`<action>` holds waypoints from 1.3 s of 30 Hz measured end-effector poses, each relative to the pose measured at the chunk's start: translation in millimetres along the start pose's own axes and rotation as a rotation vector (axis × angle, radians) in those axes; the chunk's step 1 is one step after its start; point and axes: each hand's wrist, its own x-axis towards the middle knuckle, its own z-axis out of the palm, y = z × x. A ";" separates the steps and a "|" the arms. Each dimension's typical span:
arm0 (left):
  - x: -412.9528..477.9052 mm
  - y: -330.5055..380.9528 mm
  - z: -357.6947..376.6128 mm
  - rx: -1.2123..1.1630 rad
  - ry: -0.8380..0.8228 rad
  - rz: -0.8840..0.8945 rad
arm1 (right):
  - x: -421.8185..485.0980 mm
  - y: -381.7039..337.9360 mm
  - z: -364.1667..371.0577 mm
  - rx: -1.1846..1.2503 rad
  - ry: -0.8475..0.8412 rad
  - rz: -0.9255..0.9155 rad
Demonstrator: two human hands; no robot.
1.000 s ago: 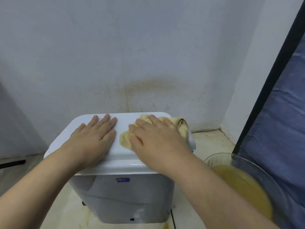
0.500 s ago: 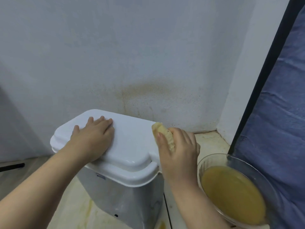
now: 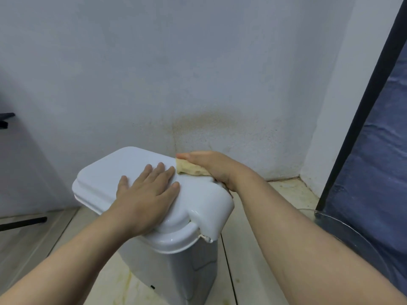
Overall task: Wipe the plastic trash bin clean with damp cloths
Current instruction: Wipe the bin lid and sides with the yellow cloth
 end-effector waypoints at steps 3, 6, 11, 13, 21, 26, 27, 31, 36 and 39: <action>12.0 -12.4 -6.8 -0.044 0.024 0.003 | 0.1 4.0 10.9 0.053 0.082 0.002; 19.2 -22.9 -16.1 -0.040 -0.010 -0.010 | -33.9 25.3 38.6 0.081 0.304 -0.112; 19.1 -3.9 -17.1 0.090 -0.170 0.066 | -101.2 45.1 109.0 -0.094 0.779 -0.356; 16.5 6.5 -13.9 0.096 -0.192 0.092 | -112.7 48.8 113.6 -0.060 0.810 -0.356; 8.6 9.6 -15.3 0.096 -0.208 0.150 | -23.1 35.4 11.4 0.045 0.273 -0.186; 8.7 12.2 -14.9 0.107 -0.187 0.118 | 15.7 19.6 -3.5 0.147 0.273 -0.064; 9.3 13.4 -13.8 0.106 -0.180 0.105 | 8.1 22.8 2.4 0.147 0.286 -0.091; 11.8 17.2 -10.8 0.110 -0.163 0.064 | -64.0 48.0 52.7 0.113 0.379 -0.252; 11.1 16.2 -10.7 0.129 -0.179 0.076 | -82.4 51.4 59.9 -0.103 0.384 -0.375; 7.2 14.4 -12.8 0.138 -0.186 0.099 | -22.4 35.9 21.7 -0.054 0.342 -0.228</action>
